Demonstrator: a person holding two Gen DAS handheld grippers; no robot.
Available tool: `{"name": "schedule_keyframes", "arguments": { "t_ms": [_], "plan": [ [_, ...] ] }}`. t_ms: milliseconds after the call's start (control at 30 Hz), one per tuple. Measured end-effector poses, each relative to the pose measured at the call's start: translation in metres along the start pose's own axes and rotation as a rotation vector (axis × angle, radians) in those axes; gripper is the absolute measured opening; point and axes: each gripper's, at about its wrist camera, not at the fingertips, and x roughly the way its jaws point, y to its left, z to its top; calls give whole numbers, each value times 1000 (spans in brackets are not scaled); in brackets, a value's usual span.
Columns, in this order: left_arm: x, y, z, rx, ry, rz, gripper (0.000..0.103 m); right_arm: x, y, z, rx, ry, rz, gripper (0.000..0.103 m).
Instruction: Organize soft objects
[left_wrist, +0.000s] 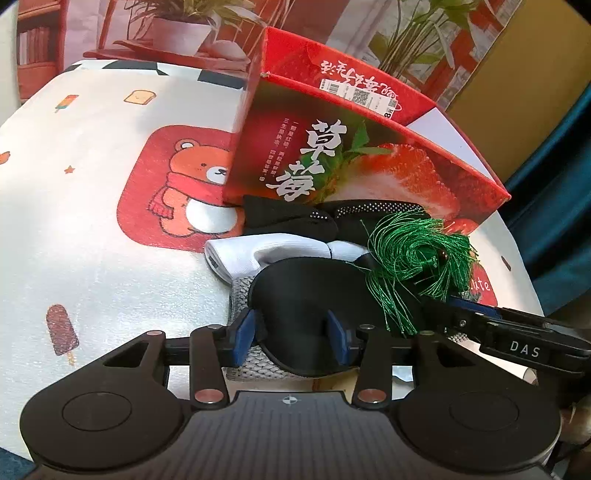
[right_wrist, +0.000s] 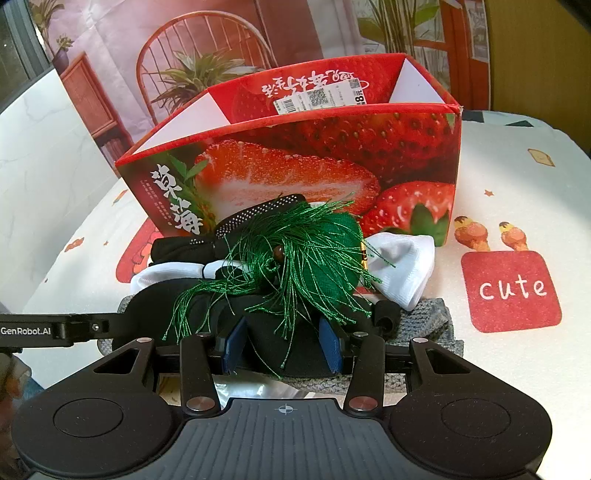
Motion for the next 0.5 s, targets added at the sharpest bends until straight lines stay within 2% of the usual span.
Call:
{"name": "schedule_keyframes", "arguments": {
  "t_ms": [33,167,267,367,500],
  "plan": [
    [0,-1,0,8,-2,6,44,0,0,0,0,-3,-1,41],
    [-3,-4,0,63,-24,54,23,-5,0,1,-1,-21,-4,41],
    [-8,-1,2,53,-52,62,18,-8,-1,2,6,-37,-16,41],
    [-14,-2,4,62,-79,75,16,-12,-4,3,18,-55,-26,46],
    [-20,-2,6,69,-105,90,15,-14,-9,3,31,-56,-29,47]
  ]
}}
